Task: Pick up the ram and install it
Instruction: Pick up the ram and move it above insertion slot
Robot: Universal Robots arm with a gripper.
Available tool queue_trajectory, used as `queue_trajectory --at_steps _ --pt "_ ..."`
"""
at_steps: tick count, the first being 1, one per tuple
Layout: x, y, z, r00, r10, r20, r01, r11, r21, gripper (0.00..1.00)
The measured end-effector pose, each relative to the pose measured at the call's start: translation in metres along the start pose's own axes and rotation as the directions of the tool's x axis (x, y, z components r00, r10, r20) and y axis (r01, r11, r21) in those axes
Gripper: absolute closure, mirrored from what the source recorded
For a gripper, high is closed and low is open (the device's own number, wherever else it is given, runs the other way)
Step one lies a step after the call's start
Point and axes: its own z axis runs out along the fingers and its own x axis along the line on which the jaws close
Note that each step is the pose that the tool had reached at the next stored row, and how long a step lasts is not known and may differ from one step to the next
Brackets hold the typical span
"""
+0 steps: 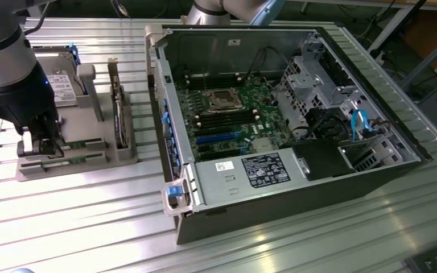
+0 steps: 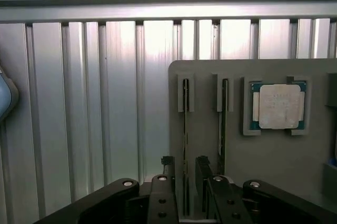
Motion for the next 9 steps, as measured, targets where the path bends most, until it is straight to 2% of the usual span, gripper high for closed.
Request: queue_trajectory --at_steps 5,9 --pt "0.0008 0.0002 0.0074 1.0 -0.003 0.0 0.003 1.0 0.0 0.7" --pt "0.0008 0.0002 0.0075 1.0 -0.003 0.0 0.003 1.0 0.0 0.7"
